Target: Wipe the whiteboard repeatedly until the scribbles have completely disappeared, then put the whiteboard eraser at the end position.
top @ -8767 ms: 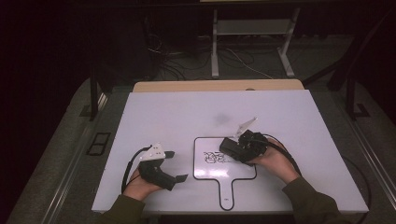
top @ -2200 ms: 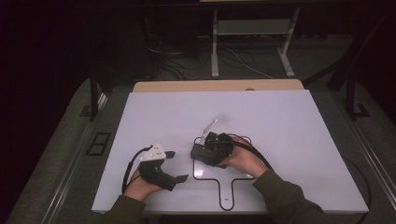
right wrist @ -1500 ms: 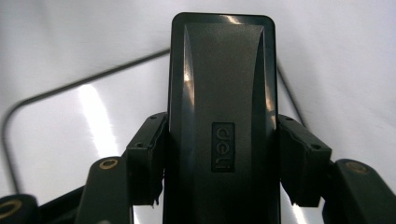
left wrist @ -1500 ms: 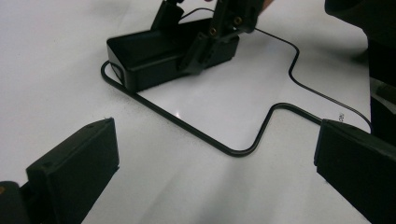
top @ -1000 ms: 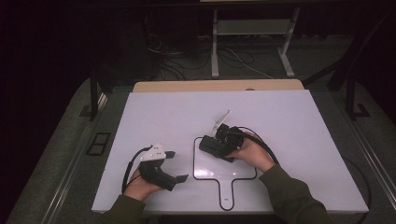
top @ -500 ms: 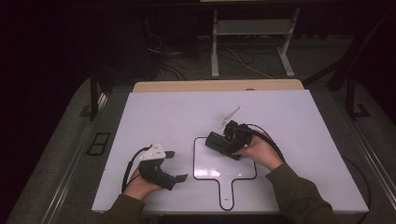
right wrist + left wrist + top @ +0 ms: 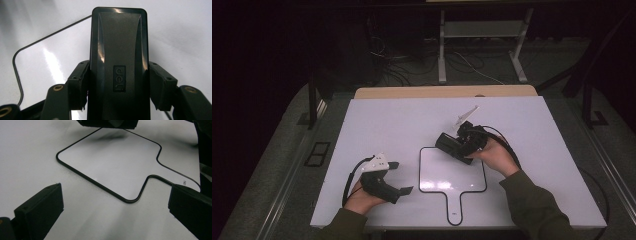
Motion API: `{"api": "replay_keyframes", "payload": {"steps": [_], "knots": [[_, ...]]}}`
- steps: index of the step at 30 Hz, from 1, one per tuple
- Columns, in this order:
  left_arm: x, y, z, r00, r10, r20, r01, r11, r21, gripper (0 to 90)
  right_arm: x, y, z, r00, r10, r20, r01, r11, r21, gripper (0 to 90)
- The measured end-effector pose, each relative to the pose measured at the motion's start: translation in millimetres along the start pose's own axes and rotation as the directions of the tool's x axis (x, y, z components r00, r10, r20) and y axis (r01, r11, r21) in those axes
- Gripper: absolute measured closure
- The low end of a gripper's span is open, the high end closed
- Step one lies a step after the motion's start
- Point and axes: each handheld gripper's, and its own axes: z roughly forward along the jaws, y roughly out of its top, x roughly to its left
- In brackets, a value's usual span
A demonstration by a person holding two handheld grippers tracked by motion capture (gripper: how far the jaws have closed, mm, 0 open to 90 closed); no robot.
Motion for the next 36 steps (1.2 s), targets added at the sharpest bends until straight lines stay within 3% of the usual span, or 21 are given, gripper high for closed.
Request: {"api": "replay_keyframes", "payload": {"steps": [16,36], "knots": [[-2.3,0.2,-1.2,1.0000,0.003,-0.005,-0.003,1.0000,0.002,0.0,-26.6,14.6,-7.3,0.9981,0.058,0.020,-0.058,0.998,-0.038,38.6],[-0.6,-0.3,-1.6,0.9999,0.012,-0.004,-0.012,0.9999,0.001,0.0,-81.5,43.8,12.2,0.9849,0.148,0.090,-0.143,0.988,-0.061,38.5]]}}
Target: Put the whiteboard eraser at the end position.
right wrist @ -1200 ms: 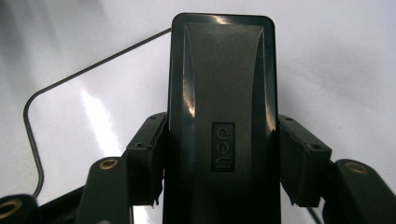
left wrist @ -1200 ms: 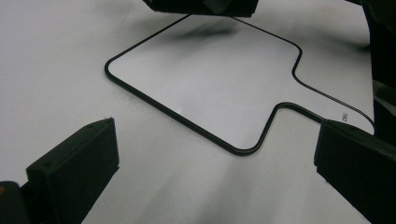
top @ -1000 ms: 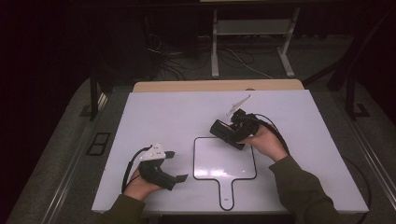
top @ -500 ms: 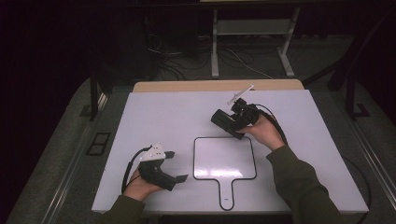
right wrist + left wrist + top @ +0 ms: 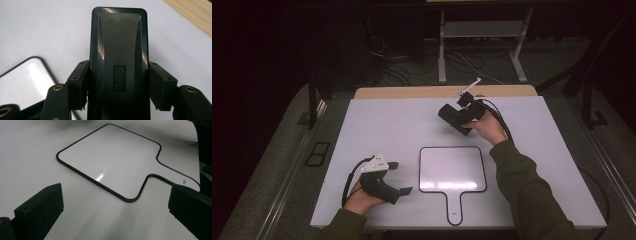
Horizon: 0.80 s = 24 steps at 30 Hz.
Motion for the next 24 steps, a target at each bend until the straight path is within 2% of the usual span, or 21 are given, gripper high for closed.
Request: {"api": "replay_keyframes", "payload": {"steps": [11,14,18,21,24], "knots": [[-1.9,1.1,0.4,1.0000,0.001,0.006,-0.001,1.0000,-0.001,0.0,-9.9,1.3,29.5,0.9999,0.009,0.008,-0.010,1.000,0.024,38.5],[-2.4,1.2,1.0,1.0000,0.002,0.009,-0.002,1.0000,0.000,0.0,-9.0,1.8,36.9,1.0000,-0.004,0.007,0.003,0.999,0.040,38.4],[-2.6,1.2,1.0,0.9999,0.001,0.011,-0.001,1.0000,-0.002,0.0,-10.4,3.7,47.5,0.9986,-0.025,0.046,0.021,0.996,0.088,38.4],[-2.9,1.2,1.0,0.9999,0.000,0.012,0.000,1.0000,-0.002,0.0,-11.3,4.8,50.7,0.9994,-0.021,0.029,0.018,0.997,0.078,38.4],[-2.5,1.1,1.0,0.9999,0.000,0.012,0.000,1.0000,-0.002,0.0,-11.2,4.6,54.9,0.9986,-0.032,0.042,0.028,0.995,0.098,38.3]]}}
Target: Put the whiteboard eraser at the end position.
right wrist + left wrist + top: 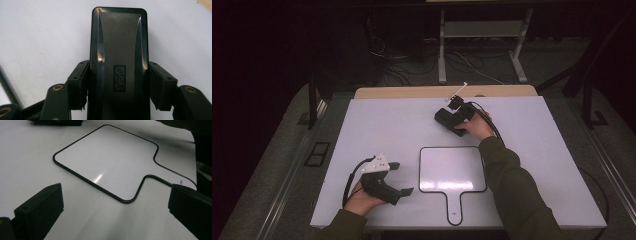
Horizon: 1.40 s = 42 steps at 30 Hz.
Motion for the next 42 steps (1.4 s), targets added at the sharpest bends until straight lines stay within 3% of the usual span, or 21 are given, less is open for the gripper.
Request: {"api": "replay_keyframes", "payload": {"steps": [3,6,8,11,20,25,27,35,40,42], "knots": [[-0.1,-0.1,-0.1,1.0000,-0.001,0.000,0.001,1.0000,0.000,0.0,-0.1,-1.6,3.4,0.9999,0.003,-0.013,-0.003,1.000,0.003,38.2],[0.1,0.0,0.0,1.0000,0.000,-0.001,0.000,1.0000,0.000,0.0,-0.9,-1.8,3.4,0.9997,-0.023,0.004,0.023,1.000,0.002,38.1],[0.0,0.1,0.1,1.0000,0.002,-0.001,-0.002,1.0000,0.001,0.0,-1.0,-1.6,0.9,0.9999,-0.011,-0.005,0.010,1.000,-0.010,38.1],[-0.2,-0.1,0.0,1.0000,0.001,-0.001,-0.001,1.0000,0.000,0.0,-0.5,-0.8,-5.0,0.9996,0.022,-0.016,-0.023,0.999,-0.050,35.1],[1.6,-1.0,0.9,0.9999,0.009,-0.007,-0.009,0.9999,0.015,0.0,2.2,2.6,-22.4,0.9993,0.036,-0.008,-0.036,0.992,-0.124,28.4],[2.9,-1.4,0.8,0.9999,0.006,-0.013,-0.006,0.9999,0.015,0.0,2.2,1.6,-34.0,0.9984,0.048,-0.029,-0.052,0.985,-0.162,24.2],[3.5,-1.6,0.5,0.9999,0.003,-0.015,-0.002,0.9999,0.012,0.0,3.4,1.1,-37.6,0.9988,0.049,-0.008,-0.050,0.985,-0.166,21.9],[4.4,-1.4,1.6,0.9997,-0.007,-0.022,0.007,0.9999,0.015,0.0,8.2,-13.3,-54.2,0.9974,0.072,0.007,-0.068,0.968,-0.242,19.7],[5.3,-0.9,1.9,0.9997,0.001,-0.024,0.000,0.9998,0.022,0.0,10.4,-25.5,-61.8,0.9977,0.066,0.015,-0.059,0.961,-0.271,17.8],[5.4,-1.1,2.5,0.9997,-0.005,-0.025,0.005,0.9998,0.017,0.0,10.2,-30.1,-62.9,0.9965,0.083,0.008,-0.078,0.960,-0.269,14.7]]}}
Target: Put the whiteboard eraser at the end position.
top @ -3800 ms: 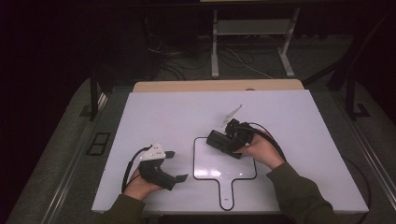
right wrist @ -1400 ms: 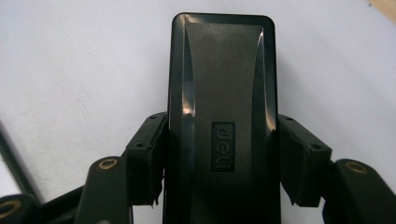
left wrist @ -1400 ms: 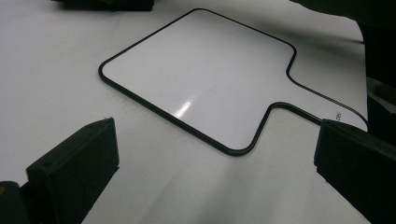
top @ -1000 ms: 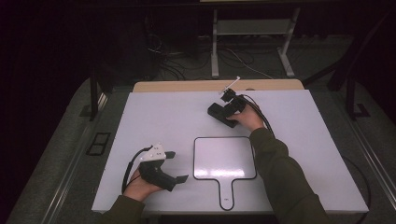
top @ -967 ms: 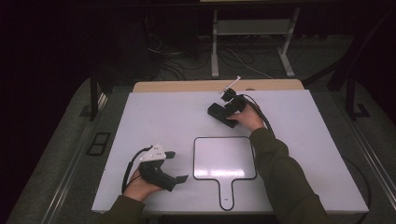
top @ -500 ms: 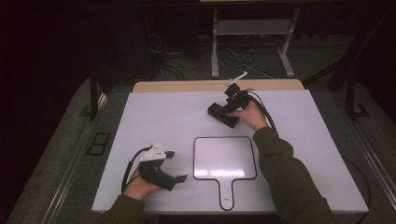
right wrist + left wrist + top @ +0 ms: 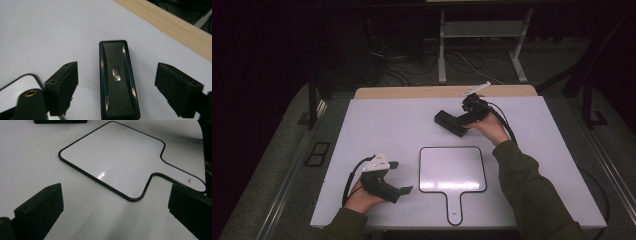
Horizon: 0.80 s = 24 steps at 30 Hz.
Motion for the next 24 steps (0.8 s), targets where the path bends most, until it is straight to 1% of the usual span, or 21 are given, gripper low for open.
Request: {"api": "replay_keyframes", "payload": {"steps": [2,4,6,11,13,18,24], "knots": [[0.6,-0.1,0.0,1.0000,0.003,-0.001,-0.003,1.0000,0.004,0.0,-0.1,-4.2,-2.7,1.0000,0.004,0.001,-0.004,1.000,-0.005,13.1],[0.3,-0.3,-0.4,1.0000,0.006,-0.003,-0.005,1.0000,0.005,0.0,-1.1,-10.1,-6.4,0.9997,0.018,-0.017,-0.018,1.000,-0.017,13.1],[0.3,-1.0,-0.4,0.9999,0.005,-0.009,-0.005,0.9999,0.010,0.0,-0.6,-14.8,-9.3,0.9995,0.025,-0.020,-0.025,0.999,-0.022,13.1],[1.4,-1.6,-0.8,0.9998,0.011,-0.016,-0.011,0.9999,0.007,0.0,4.7,-27.4,-18.0,0.9993,0.016,-0.032,-0.018,0.998,-0.055,12.6],[1.3,-2.1,-1.1,0.9998,0.015,-0.015,-0.015,0.9998,0.010,0.0,7.1,-32.3,-20.9,0.9992,0.018,-0.037,-0.020,0.998,-0.060,12.6],[1.3,-2.6,-0.8,0.9998,0.017,-0.015,-0.016,0.9998,0.010,0.0,14.1,-44.7,-30.2,0.9994,0.002,-0.034,-0.005,0.997,-0.077,12.6],[0.5,-2.5,1.0,0.9998,0.018,-0.010,-0.018,0.9997,0.014,0.0,22.4,-59.9,-42.3,0.9994,0.022,-0.026,-0.025,0.993,-0.114,12.6]]}}
